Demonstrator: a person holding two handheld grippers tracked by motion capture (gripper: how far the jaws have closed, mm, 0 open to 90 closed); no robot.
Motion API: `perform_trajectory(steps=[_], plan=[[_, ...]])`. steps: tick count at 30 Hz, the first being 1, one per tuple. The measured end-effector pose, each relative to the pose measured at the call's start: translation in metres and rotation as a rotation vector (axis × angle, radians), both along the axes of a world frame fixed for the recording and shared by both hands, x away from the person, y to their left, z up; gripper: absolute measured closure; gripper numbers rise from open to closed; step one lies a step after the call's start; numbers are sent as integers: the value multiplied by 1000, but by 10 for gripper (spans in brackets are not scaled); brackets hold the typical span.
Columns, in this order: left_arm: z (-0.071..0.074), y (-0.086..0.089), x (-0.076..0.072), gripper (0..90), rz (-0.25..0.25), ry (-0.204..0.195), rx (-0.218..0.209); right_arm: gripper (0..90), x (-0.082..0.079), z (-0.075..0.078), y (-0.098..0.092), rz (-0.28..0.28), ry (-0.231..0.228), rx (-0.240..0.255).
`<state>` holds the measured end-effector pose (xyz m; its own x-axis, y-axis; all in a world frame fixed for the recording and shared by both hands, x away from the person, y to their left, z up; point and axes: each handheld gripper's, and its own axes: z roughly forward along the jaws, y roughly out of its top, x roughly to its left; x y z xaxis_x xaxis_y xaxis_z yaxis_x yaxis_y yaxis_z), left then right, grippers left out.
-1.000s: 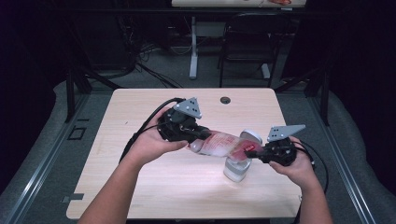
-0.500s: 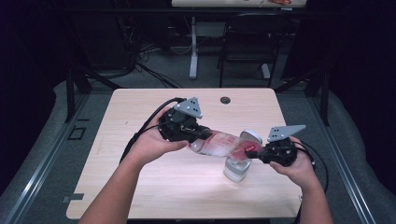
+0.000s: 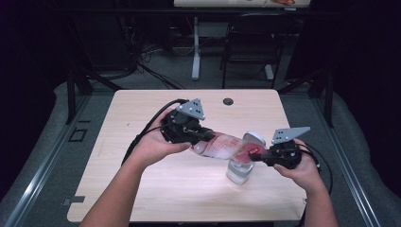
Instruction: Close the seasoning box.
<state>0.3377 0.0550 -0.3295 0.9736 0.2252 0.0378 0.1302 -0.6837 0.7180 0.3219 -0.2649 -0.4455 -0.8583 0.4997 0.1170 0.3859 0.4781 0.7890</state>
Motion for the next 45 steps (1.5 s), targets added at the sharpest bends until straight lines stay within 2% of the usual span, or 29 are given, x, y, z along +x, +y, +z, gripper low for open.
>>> perform_trajectory(steps=[37, 45], plan=[[-2, 3, 1, 819, -1, 4, -8, 891, 0, 0, 0, 6, 1, 9], [-7, 8, 1, 817, 10, 10, -22, 893, -1, 2, 0, -12, -23, 16]])
